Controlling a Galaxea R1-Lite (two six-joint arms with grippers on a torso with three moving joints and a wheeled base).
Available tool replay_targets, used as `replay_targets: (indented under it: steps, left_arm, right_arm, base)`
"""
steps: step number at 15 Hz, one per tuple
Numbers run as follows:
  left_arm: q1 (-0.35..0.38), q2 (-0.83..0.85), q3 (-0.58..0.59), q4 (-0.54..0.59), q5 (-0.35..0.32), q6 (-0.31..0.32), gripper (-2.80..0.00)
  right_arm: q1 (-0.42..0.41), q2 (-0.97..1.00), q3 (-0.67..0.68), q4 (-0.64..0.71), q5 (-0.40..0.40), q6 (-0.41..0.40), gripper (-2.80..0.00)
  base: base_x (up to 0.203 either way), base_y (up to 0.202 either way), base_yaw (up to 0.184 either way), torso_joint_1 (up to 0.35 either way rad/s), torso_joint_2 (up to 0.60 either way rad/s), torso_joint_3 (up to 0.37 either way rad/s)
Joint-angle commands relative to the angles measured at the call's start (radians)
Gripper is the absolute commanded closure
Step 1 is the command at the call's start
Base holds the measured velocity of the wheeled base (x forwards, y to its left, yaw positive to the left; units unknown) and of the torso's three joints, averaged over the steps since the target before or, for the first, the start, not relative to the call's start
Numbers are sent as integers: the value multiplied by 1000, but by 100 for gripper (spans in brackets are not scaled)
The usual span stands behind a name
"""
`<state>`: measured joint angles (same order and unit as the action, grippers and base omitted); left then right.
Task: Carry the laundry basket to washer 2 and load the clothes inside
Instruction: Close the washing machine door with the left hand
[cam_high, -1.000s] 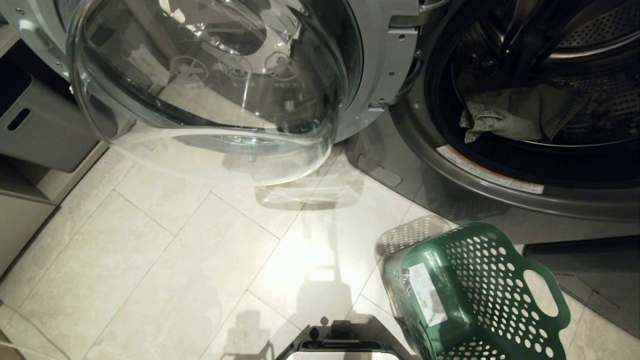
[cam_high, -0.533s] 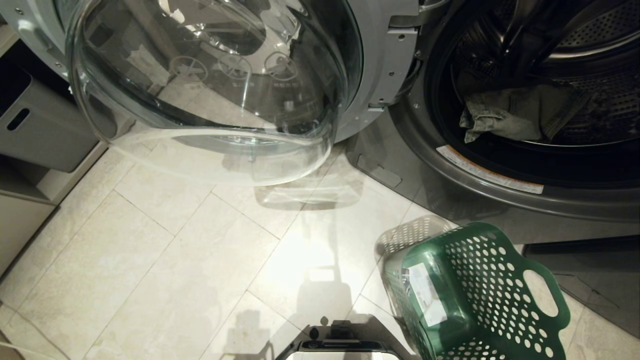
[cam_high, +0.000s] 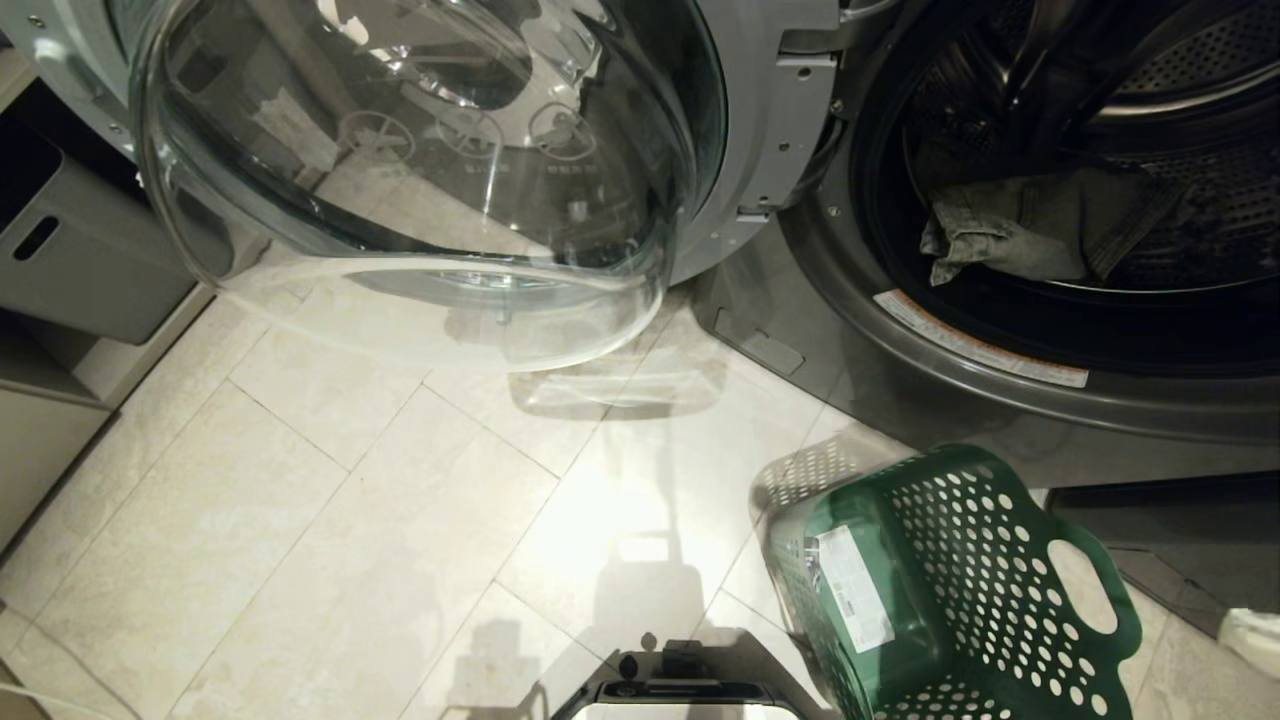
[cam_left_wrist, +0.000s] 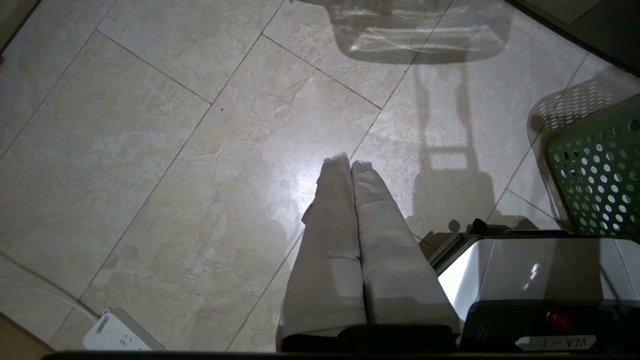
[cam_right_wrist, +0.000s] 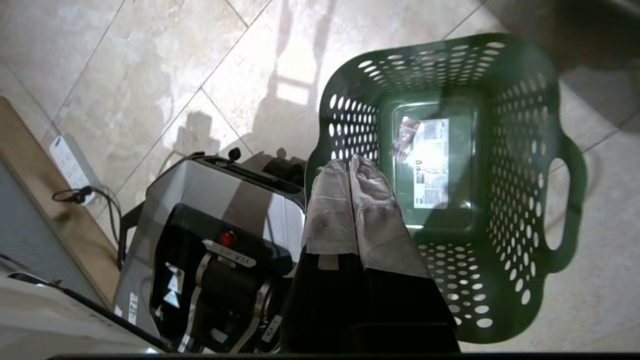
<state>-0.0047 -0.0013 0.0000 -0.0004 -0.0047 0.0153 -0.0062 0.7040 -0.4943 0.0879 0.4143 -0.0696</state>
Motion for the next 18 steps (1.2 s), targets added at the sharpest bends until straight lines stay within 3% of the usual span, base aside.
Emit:
replay_targets:
  steps: [1, 8, 10, 14, 18]
  left_arm:
    - [0, 1, 0, 0, 0, 0, 0]
    - [0, 1, 1, -1, 0, 0, 0]
    - [0, 1, 1, -1, 0, 0, 0]
    - [0, 1, 1, -1, 0, 0, 0]
    - [0, 1, 1, 0, 0, 0, 0]
  right_arm:
    - [3, 199, 29, -112, 12, 0, 0]
    - [8, 655, 98, -823, -92, -17, 0]
    - [43, 754, 102, -1005, -135, -29, 0]
    - [164, 932, 72, -1251, -290, -36, 0]
    - [186, 1032, -20, -1314, -403, -68, 0]
  base:
    - [0, 0, 0, 0, 0, 0]
    - [0, 0, 0, 0, 0, 0]
    - [0, 0, 0, 0, 0, 0]
    - [0, 0, 0, 0, 0, 0]
    - [0, 0, 0, 0, 0, 0]
